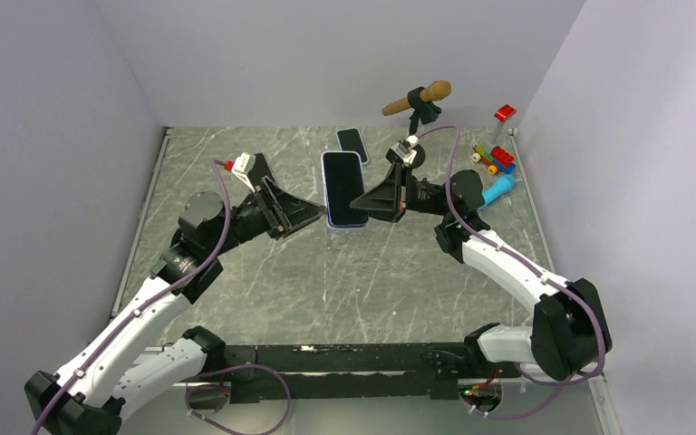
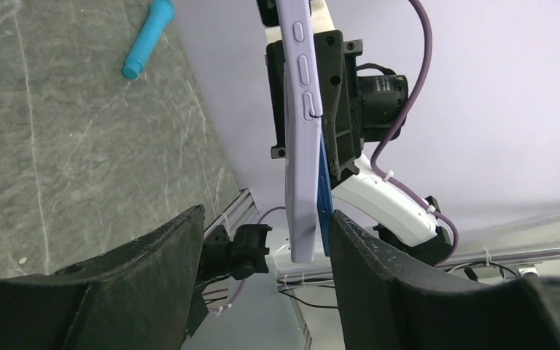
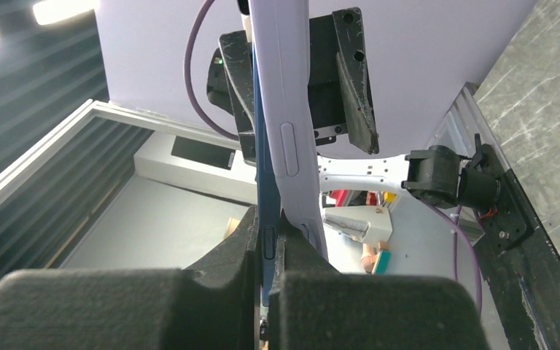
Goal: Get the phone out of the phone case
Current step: Remove the phone case from the phone.
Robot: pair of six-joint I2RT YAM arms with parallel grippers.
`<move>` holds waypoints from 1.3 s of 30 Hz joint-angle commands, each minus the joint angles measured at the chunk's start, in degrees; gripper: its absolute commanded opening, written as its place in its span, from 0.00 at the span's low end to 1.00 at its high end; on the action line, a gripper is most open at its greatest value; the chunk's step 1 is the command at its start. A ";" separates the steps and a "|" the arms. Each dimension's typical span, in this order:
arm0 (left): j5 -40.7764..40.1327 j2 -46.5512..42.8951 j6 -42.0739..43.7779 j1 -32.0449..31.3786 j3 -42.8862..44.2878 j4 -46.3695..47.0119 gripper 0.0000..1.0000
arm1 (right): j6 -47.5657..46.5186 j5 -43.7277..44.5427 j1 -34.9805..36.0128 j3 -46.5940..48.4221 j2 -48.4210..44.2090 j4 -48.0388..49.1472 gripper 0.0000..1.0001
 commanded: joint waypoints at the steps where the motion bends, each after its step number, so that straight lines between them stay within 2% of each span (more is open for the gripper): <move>1: 2.78 0.21 0.39 -0.16 0.54 3.69 0.68 | 1.46 -0.60 0.02 3.16 -0.46 8.27 0.00; 3: 3.41 0.22 0.38 -0.12 0.36 3.97 0.73 | 1.45 -0.56 -0.02 3.09 -0.25 8.35 0.00; 5: 3.59 0.32 0.64 -0.14 0.64 3.41 0.74 | 2.18 -0.50 -0.05 3.08 0.12 9.41 0.00; 6: 3.56 0.47 0.78 -0.18 0.83 3.02 0.71 | 2.61 -0.42 -0.05 3.15 0.41 10.20 0.00; 8: 4.04 1.17 0.51 -0.12 0.98 2.91 0.55 | 3.73 -0.11 -0.04 3.09 0.93 12.06 0.00; 12: 5.73 2.80 -0.08 -0.14 1.10 4.02 0.50 | 5.86 0.31 -0.01 2.64 2.06 16.61 0.00; 16: 5.68 3.27 -0.01 -0.17 1.41 3.64 0.51 | 6.56 0.18 0.00 2.86 2.70 17.18 0.00; 20: 6.33 5.63 0.19 -0.14 3.45 0.53 0.58 | 4.43 -0.58 0.02 3.91 2.21 13.32 0.00; 24: 6.49 9.60 -0.03 -0.17 6.08 0.12 0.57 | 2.55 -1.48 0.00 4.51 1.78 9.69 0.00; 27: 6.11 13.55 -1.50 -0.11 8.06 -0.86 0.47 | 1.45 -1.75 0.10 3.75 1.47 7.80 0.00; 29: 6.31 16.31 -3.02 -0.02 8.57 2.28 0.41 | 0.71 -1.18 0.06 2.57 0.91 6.46 0.00; 32: 6.78 19.37 -4.69 0.16 9.96 6.13 0.25 | 0.14 -0.26 0.08 0.70 -0.07 4.94 0.00; 36: 2.51 21.20 -2.57 0.94 14.03 -3.47 0.00 | -5.39 1.01 0.06 0.46 -2.81 -4.81 0.00; 39: -0.93 21.85 -1.33 1.75 15.61 -9.70 0.00 | -10.69 2.28 0.36 0.69 -5.16 -15.33 0.00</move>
